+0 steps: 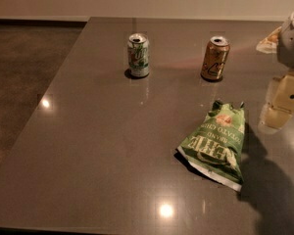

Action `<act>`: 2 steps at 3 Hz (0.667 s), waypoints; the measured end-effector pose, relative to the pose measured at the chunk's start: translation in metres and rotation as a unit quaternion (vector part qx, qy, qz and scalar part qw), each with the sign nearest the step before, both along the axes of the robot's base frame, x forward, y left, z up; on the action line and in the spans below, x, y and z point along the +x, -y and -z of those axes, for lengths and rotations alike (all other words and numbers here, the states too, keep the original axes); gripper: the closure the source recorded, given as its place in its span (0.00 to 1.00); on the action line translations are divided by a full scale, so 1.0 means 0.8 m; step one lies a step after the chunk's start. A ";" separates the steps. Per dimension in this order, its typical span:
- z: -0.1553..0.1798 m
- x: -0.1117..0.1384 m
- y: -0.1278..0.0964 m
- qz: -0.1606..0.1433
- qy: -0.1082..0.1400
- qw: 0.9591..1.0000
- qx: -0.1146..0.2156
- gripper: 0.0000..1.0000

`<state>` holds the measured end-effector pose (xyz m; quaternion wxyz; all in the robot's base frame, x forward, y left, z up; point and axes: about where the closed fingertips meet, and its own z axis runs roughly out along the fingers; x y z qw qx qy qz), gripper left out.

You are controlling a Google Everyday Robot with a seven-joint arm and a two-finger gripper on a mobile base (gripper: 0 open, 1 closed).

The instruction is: Move green jalapeno chip bag near 7up can

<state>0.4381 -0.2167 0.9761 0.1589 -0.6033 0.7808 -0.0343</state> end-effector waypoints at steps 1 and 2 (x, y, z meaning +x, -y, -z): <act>0.000 0.000 0.000 0.000 0.000 1.000 0.000 0.00; 0.005 0.002 -0.002 -0.007 -0.003 1.000 -0.006 0.00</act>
Offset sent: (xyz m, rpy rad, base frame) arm 0.0046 0.0036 -0.0163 -0.0305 0.0399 0.0404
